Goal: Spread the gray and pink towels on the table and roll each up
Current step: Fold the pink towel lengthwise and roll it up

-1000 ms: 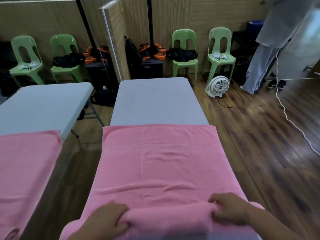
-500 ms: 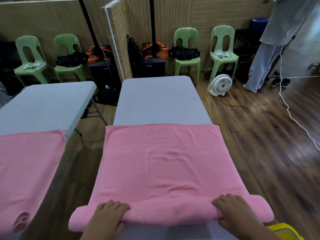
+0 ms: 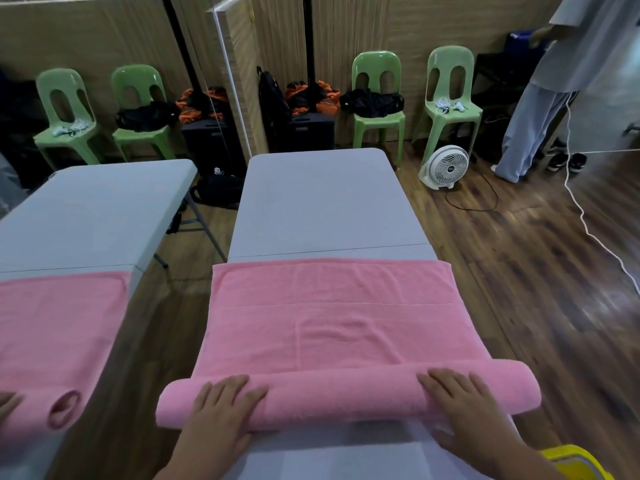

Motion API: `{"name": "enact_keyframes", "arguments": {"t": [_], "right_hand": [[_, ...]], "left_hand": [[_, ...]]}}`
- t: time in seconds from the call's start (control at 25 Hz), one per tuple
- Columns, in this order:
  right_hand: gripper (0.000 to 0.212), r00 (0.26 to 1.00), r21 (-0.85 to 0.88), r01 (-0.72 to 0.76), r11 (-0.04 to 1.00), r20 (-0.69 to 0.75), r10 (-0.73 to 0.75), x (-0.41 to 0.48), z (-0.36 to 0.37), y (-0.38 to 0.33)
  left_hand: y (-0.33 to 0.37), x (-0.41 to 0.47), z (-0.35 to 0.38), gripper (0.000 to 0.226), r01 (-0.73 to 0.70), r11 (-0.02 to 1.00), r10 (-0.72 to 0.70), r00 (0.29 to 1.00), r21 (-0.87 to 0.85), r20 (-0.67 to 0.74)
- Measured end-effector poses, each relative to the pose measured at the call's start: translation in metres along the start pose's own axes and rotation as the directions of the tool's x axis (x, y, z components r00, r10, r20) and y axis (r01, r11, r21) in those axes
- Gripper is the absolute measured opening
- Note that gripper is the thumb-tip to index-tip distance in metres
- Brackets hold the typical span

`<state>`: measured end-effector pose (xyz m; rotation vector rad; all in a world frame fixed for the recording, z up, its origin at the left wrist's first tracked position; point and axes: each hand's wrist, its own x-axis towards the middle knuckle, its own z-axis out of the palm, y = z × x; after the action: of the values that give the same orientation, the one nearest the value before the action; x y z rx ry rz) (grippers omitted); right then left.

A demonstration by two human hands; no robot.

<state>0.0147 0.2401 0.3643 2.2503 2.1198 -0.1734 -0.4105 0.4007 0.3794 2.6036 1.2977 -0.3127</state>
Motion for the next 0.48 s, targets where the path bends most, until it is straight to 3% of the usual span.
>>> {"name": "enact_keyframes", "arguments": {"t": [0.16, 0.28, 0.4, 0.48], "right_hand": [[0.058, 0.998, 0.033, -0.003, 0.999, -0.061, 0.005, 0.009, 0.003, -0.001], [0.039, 0.995, 0.008, 0.016, 1.0, 0.096, -0.017, 0.004, -0.023, 0.007], [0.046, 0.948, 0.168, -0.093, 0.981, 0.317, 0.036, 0.025, -0.046, 0.013], [0.047, 0.964, 0.262, -0.146, 0.954, 0.254, 0.078, 0.041, -0.048, 0.013]], "left_hand": [[0.001, 0.006, -0.003, 0.062, -0.002, 1.0, 0.002, 0.999, -0.021, -0.034], [0.003, -0.005, -0.013, 0.055, -0.048, 0.999, 0.048, 0.998, -0.002, 0.036], [-0.002, 0.003, -0.027, 0.054, 0.03, 0.999, -0.028, 0.995, -0.027, 0.094], [-0.002, 0.012, -0.027, 0.054, 0.062, 0.997, -0.06, 0.997, -0.055, 0.051]]}}
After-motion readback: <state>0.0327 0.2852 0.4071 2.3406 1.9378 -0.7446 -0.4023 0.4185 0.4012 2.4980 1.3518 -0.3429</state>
